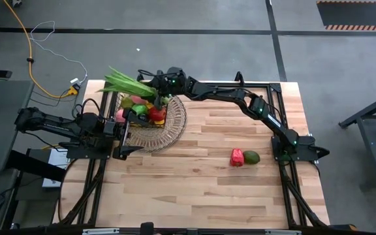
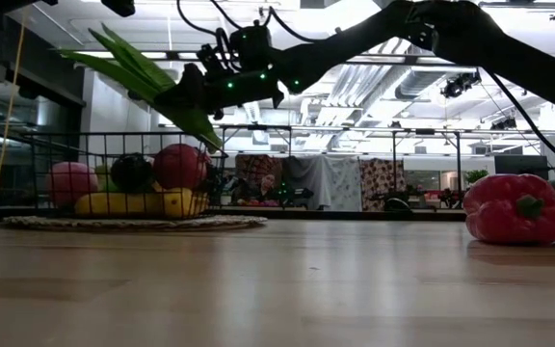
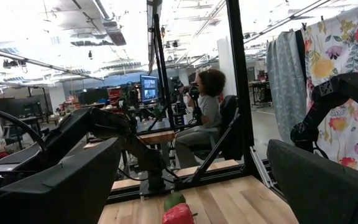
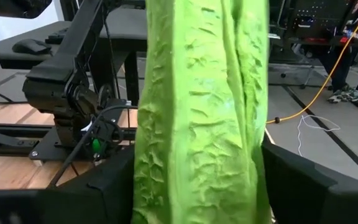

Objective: Build produce basket
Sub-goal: Put the green leaf lettuce into the black wire basket, then put the red bell pepper into the black wire basket

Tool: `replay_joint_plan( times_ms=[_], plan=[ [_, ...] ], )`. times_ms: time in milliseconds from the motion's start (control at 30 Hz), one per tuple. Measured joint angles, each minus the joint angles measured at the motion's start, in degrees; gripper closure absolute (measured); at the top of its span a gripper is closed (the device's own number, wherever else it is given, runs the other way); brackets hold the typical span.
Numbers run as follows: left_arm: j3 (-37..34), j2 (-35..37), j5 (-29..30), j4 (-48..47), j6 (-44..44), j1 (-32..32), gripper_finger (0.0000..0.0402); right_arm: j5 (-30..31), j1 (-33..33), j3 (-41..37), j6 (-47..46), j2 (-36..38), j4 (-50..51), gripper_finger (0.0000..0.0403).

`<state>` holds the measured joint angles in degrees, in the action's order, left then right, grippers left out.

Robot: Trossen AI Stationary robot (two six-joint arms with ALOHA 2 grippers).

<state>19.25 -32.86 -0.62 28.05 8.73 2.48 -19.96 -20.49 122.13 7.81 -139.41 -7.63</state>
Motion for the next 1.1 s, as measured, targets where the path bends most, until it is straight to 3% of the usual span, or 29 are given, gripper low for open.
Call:
replay_joint_plan(
  times_ms=[267, 333, 567, 667, 833, 1100],
  plan=[
    [0.00, -0.02, -0.02, -0.02, 0.02, 0.00, 0.0009, 0.33, 0.04, 0.00, 0.15, 0.00, 0.98, 0.0021],
    [0.00, -0.02, 0.00, -0.02, 0.02, 0.00, 0.0009, 1.15, 0.04, 0.00, 0.13, 0.00, 0.97, 0.0009],
    [0.00, -0.02, 0.00, -0.49, 0.04, -0.04, 0.0009, 3.93, -0.63, 2.97, 0.17, 0.03, 2.53, 0.0036],
    [0.00, -0.02, 0.08, -0.54, 0.04, -0.04, 0.0009, 3.67, -1.53, 6.05, 1.67, 1.08, 7.70, 0.0038],
    [0.00, 0.02, 0.29, -1.66, 0.07, -0.04, 0.0009, 2.94, -2.95, 10.27, 8.93, 5.75, 25.09, 0.0038],
    [0.00, 0.04, 0.45, -2.56, 1.49, -0.04, 0.0009, -7.13, -3.93, 10.25, 16.95, 11.93, 48.22, 0.0038]
  ],
)
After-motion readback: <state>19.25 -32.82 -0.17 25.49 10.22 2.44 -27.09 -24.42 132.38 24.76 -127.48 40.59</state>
